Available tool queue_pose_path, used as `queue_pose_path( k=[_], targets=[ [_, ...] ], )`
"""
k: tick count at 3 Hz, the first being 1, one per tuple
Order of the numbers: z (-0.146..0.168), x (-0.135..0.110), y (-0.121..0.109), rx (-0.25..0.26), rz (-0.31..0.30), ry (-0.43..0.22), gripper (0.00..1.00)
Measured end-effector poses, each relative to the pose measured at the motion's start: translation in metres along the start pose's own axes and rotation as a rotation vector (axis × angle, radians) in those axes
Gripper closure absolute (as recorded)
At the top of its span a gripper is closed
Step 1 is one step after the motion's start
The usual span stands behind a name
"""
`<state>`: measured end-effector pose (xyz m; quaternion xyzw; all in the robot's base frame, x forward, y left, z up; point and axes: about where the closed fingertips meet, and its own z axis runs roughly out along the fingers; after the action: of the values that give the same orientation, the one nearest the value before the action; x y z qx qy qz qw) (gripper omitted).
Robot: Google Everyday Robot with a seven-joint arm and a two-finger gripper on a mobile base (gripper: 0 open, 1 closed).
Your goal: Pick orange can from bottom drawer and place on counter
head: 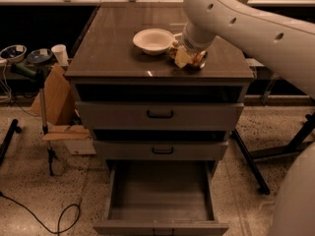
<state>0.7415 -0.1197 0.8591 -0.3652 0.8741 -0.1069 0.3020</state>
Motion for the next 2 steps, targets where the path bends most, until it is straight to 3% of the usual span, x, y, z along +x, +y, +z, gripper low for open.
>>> queue_pose_path(
  k=[2],
  targets=[
    [-0.0003,0.0072,-0.0019,-0.001,0.016,0.013,0.00]
  ],
)
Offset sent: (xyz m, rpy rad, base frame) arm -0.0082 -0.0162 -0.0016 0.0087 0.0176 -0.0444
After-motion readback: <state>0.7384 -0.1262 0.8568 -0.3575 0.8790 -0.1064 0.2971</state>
